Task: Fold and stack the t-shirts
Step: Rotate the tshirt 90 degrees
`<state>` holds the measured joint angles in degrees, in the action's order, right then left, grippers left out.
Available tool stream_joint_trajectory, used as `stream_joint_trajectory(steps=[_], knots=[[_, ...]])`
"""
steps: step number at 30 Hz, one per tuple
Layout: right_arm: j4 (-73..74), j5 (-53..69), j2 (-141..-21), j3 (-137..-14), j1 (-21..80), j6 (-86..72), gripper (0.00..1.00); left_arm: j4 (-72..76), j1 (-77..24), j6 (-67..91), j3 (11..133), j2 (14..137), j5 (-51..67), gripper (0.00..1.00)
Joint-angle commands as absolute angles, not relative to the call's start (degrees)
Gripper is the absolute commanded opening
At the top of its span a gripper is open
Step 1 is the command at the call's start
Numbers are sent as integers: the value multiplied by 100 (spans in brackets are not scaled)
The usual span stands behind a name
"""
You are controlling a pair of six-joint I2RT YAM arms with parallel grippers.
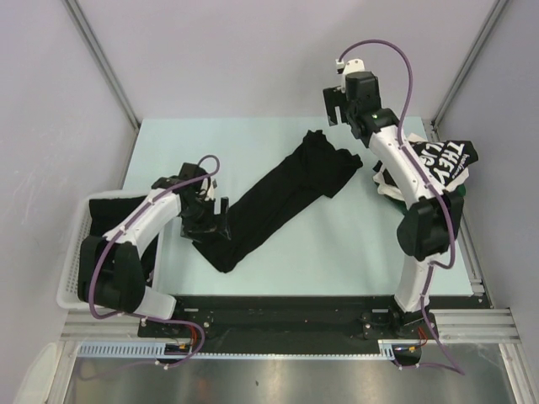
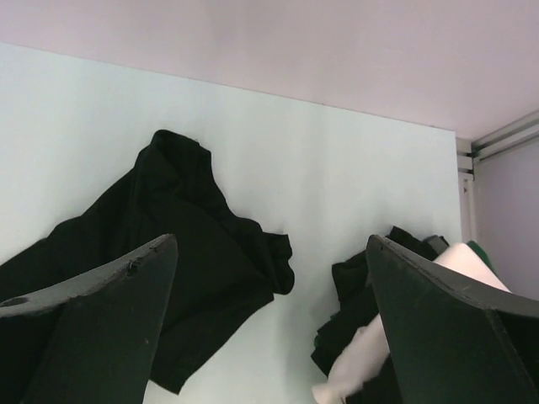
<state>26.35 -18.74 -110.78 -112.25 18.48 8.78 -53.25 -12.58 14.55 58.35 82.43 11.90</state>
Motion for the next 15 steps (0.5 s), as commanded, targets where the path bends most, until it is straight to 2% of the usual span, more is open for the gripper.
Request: stream_joint_trajectory(steps=[1,9,15], knots=[[2347,-2030,-10302,-10574,1855,1037,100,-4597,-1345,1854,5871,8095,915,99],[2171,-2013,-9643,-9854,1837,1099,100,-4869,-1345,1609,6889,8981,-157,100],[2030,-2013,-9369,-9572,1802,1134,100,-5010,-1345,1520,7023,9483,-317,99]])
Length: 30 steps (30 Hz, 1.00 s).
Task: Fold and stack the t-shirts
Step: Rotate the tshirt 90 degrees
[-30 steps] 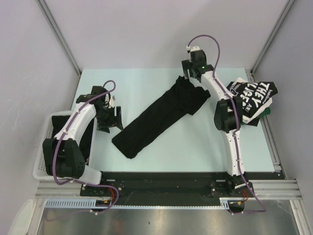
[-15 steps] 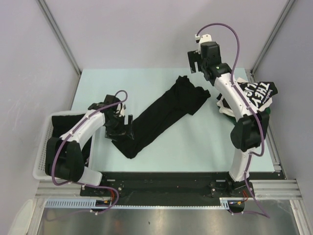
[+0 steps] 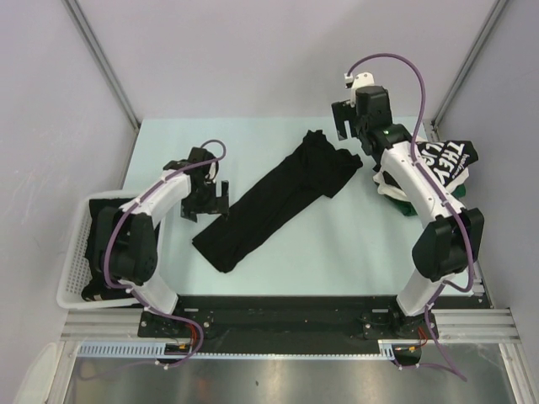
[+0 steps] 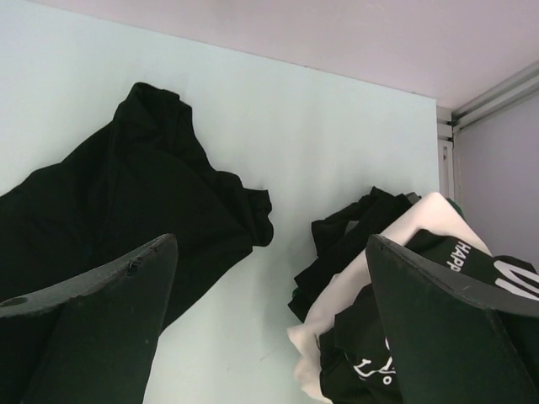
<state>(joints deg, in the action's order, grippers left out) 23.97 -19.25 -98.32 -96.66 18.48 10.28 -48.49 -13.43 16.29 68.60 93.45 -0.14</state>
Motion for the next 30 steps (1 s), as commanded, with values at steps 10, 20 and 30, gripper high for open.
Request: stream_joint_trajectory(steps=[10,20,30], knots=[[1925,-1898,-9097,-9272,1705,1055,100,-4966,-1336,1494,6689,9607,-334,96],[1890,-1819,-8939,-9114,1705,1011,100,-4887,-1318,1441,6372,9527,-316,88],[1872,-1811,-8877,-9070,1696,1037,100,-4729,-1055,1134,6135,9431,-246,84]])
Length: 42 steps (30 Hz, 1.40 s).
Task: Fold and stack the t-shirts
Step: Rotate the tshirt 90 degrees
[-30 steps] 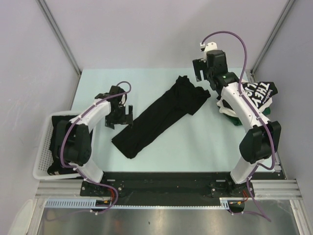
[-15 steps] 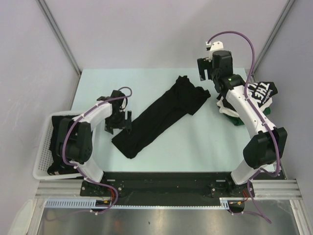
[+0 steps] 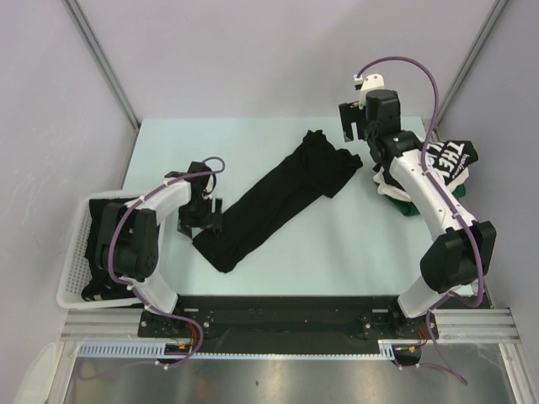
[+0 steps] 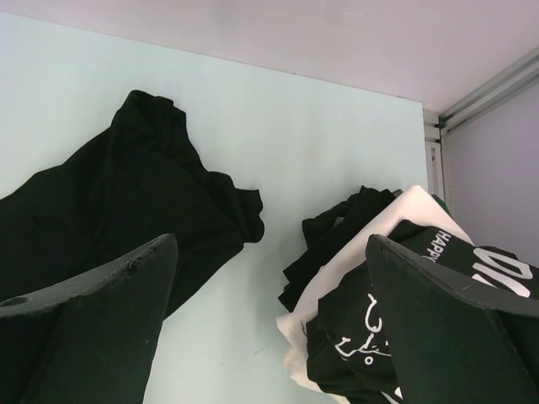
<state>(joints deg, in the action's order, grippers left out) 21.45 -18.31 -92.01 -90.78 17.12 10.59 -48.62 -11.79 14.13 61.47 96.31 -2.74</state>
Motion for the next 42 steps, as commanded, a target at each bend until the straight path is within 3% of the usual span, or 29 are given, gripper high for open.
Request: stream_joint_trajectory(steps=[1,19,23,27,30,42], knots=[[1881,-1811,-8860,-9062,1696,1037,100,-4720,-1011,1073,6135,9422,-237,84],[1898,-1775,-8789,-8974,1749,1064,100,-4447,-747,879,5985,9729,342,60],[1907,-1758,-8763,-8939,1775,1064,100,-4447,-756,896,5950,9791,457,47],[1881,-1766,-8710,-8824,1811,1063,100,-4570,-756,975,5915,9782,413,23],[1863,-1758,-8692,-8789,1802,1063,100,-4693,-765,1019,5845,9721,422,17],[1793,-1652,-8728,-8807,1863,1011,100,-5238,-1290,1160,5669,9255,668,16]])
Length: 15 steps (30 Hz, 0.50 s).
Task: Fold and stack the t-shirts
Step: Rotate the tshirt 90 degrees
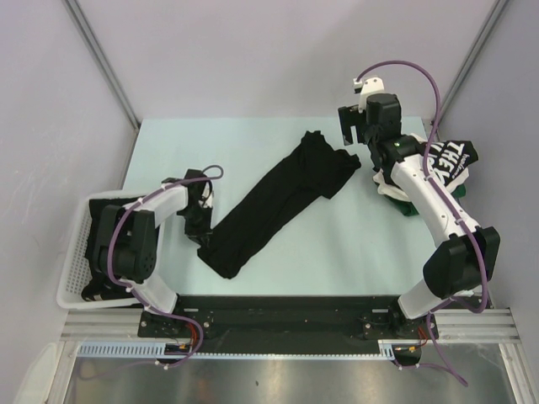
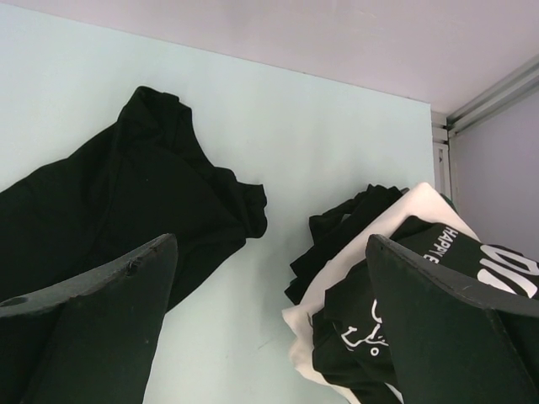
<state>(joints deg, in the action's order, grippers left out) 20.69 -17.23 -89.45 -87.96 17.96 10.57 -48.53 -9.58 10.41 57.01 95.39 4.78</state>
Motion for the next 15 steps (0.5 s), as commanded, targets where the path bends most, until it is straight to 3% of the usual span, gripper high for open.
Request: stream_joint_trajectory(steps=[1,10,15], knots=[[1802,-1644,-8745,-8807,1881,1002,100,-5247,-1379,1195,5695,9229,694,16],[2266,-1354,-9026,-8894,1925,677,100,-5431,-2443,1591,5809,9308,844,16],[2513,-1485,-9132,-8965,1925,633,100,-5537,-2575,1696,5801,9220,423,22]])
